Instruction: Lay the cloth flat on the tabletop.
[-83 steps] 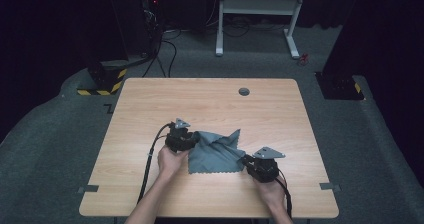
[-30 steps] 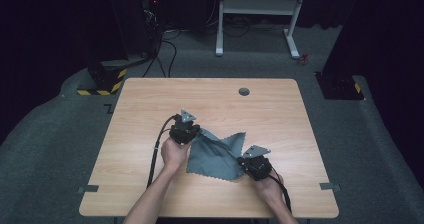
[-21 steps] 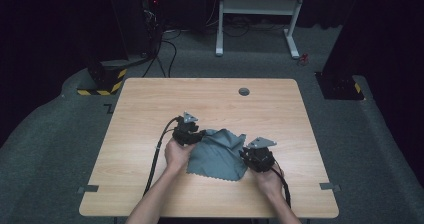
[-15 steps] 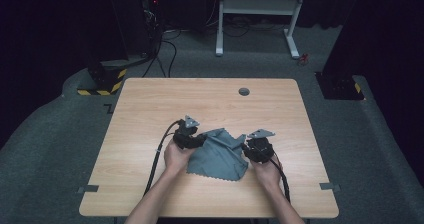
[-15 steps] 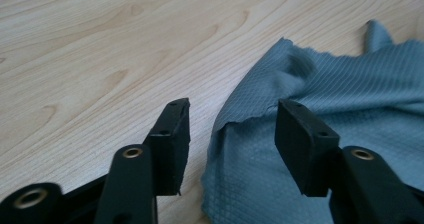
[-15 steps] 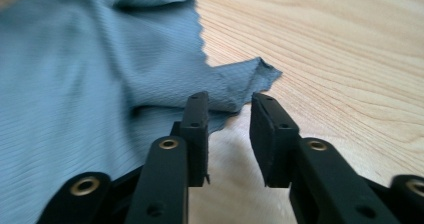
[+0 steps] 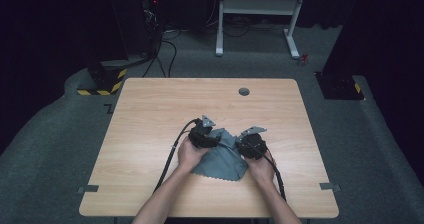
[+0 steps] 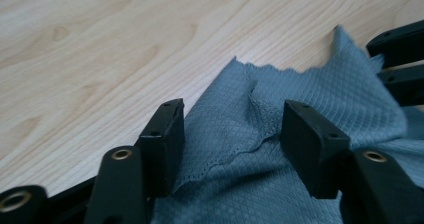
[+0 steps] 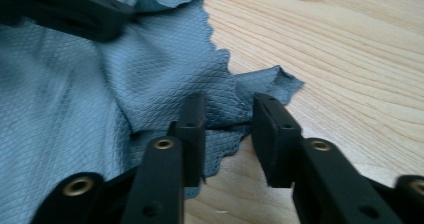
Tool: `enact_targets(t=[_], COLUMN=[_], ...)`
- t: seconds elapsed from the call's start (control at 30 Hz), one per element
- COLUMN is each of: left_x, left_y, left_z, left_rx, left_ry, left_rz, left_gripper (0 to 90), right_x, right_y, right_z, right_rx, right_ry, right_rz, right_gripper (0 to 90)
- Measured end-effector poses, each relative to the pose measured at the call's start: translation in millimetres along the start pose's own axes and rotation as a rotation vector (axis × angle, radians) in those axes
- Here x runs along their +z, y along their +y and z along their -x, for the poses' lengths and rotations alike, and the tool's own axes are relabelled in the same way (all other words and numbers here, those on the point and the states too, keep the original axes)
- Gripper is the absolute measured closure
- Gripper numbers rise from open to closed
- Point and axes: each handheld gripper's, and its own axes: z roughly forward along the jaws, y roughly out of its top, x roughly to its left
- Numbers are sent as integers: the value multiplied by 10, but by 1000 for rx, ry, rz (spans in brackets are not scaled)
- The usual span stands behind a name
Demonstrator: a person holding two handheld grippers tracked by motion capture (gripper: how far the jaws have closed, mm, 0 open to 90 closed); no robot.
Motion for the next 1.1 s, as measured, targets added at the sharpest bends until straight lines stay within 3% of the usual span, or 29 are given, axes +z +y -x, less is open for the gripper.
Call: enact_targets(t=[0.03, 0.1, 0.13, 0.17, 0.2, 0.27, 0.43, 0.53, 0.73, 0.77, 0.93, 1.1], left_x=[0, 30, 30, 26, 17, -1, -195, -302, -282, -269, -264, -269], left_y=[0, 14, 14, 31, 39, 46, 69, 73, -5, -34, -179, -194], left_z=[0, -5, -5, -17, -30, -46, -217, -316, -366, -376, -434, -434], left_rx=[0, -8, -8, -10, -8, -11, -99, -133, -155, -158, -200, -205], left_ry=[0, -25, -25, -20, -15, -10, -10, -7, 4, 6, -9, -11], left_rz=[0, -4, -4, -16, -23, -26, 21, 48, 40, 33, 33, 33], left_gripper=[530, 689, 791, 865, 886, 893, 896, 895, 890, 889, 887, 889], right_x=[0, 0, 0, 3, 4, 1, -54, -74, -29, 35, 118, 127], right_y=[0, 4, 4, 18, 17, 17, 16, 65, 211, 227, 174, 185], right_z=[0, -9, -9, -16, -13, -8, 23, 40, 43, 43, 52, 13], right_rx=[0, -23, -23, -37, -33, -33, -62, -51, -50, -52, -8, -31], right_ry=[0, 22, 22, 26, 30, 29, 8, 9, -6, -3, 18, 37], right_rz=[0, -4, -4, -11, -9, -9, 8, 26, 26, 5, -28, -34], right_gripper=[687, 786, 786, 848, 869, 884, 897, 898, 884, 811, 748, 882])
